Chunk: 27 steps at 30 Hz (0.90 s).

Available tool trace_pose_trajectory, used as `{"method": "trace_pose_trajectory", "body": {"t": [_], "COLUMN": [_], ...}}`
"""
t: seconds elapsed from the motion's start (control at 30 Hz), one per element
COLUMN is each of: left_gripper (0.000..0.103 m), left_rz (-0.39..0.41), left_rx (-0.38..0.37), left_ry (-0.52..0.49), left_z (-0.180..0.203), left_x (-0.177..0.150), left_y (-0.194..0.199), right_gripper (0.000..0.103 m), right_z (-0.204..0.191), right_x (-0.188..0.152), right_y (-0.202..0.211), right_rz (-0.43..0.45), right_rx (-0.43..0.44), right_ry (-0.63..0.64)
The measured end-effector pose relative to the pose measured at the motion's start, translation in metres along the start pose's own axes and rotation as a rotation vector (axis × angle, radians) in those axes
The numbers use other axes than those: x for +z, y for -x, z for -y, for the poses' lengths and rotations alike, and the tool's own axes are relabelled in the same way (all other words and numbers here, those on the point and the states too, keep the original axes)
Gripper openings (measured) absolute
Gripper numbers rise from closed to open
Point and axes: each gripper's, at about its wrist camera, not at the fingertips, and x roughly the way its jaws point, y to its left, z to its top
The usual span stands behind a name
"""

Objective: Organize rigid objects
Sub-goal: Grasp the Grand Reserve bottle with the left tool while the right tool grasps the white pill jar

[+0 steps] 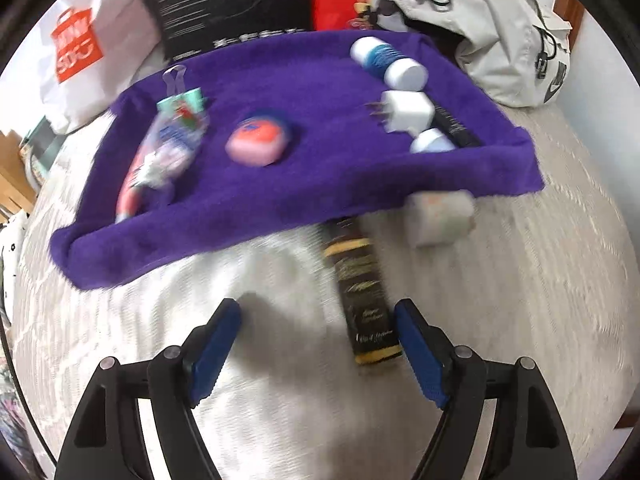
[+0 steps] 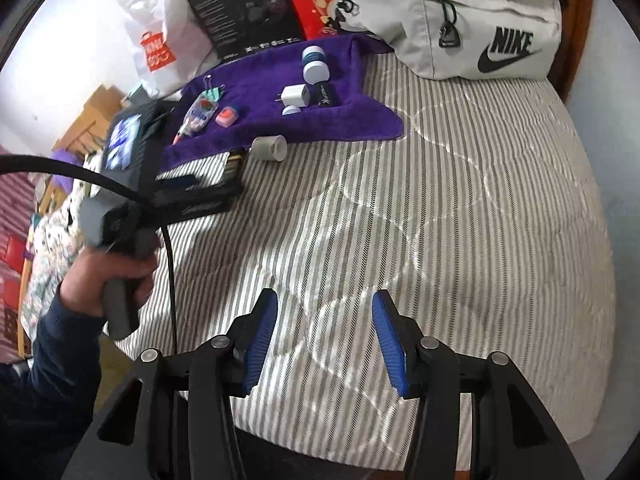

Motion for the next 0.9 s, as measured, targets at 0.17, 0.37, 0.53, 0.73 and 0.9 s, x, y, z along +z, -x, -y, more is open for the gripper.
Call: {"method": "trace_pose_trajectory", "body": {"t": [0.17,0.37,0.53,0.73,0.9], "left_gripper": [0.077,0.063,0.028,0.022,0.022], "left_rz": [0.057,0.1,0.115,0.11,0.107], "left_rx": [-0.047,-0.075,-0.121,-0.143,-0.156], "left_ry": [-0.025,-0.112,-0.214,-0.261,-0.236], "left_z": [-0.019,-0.007,0.009,0.014,0.001], "left_x": [-0.009,-0.008,-0.006,-0.005,-0.007], "left_y": [0.004,0.005,0.009,0.01,0.011], "right_gripper": [0.049,0.049,0.049,0.049,0.049], "right_z": [-0.002,-0.016,-0.02,-0.02,-0.031], "right_x": [0.005,0.013,0.013,0.021,0.044], "right_y": [-0.021,-0.035,-0.04,-0.049,-0.063], "right_rz": [-0.022,-0.047,-0.04,0.0,0.066], "right_rx": [0.015,0.014,0.009,0.012,0.023], "right_ry": [-0.033,0.015,0.02,-0.014,-0.014]}}
